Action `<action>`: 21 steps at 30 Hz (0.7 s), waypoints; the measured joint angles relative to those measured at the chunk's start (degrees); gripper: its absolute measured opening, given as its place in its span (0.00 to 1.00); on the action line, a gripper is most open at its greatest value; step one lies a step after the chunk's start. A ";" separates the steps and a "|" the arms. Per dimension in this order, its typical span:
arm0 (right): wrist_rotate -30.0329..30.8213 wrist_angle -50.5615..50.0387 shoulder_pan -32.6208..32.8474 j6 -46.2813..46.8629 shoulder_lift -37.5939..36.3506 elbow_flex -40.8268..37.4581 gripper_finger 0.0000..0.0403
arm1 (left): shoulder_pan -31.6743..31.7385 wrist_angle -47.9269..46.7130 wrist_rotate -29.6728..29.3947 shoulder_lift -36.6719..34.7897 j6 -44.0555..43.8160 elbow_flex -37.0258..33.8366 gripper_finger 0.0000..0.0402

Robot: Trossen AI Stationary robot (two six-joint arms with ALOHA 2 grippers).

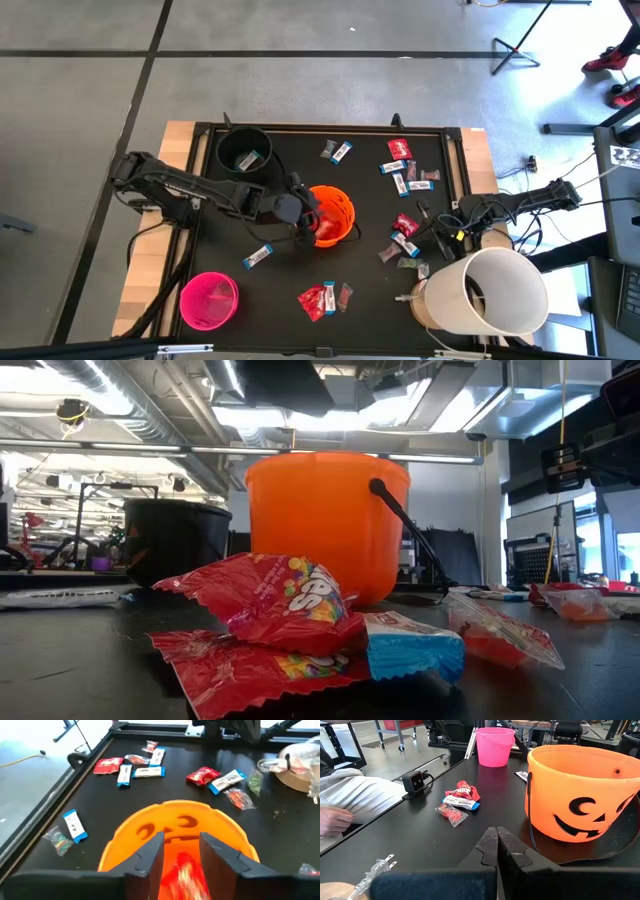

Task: Sort candy
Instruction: Put the red candy into the orange bucket, then put the white chocolate into the black bucket

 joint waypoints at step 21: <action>-0.02 0.00 -0.01 -0.01 0.02 0.00 0.00 | -13.50 -19.38 -2.86 -6.62 -6.62 14.16 0.34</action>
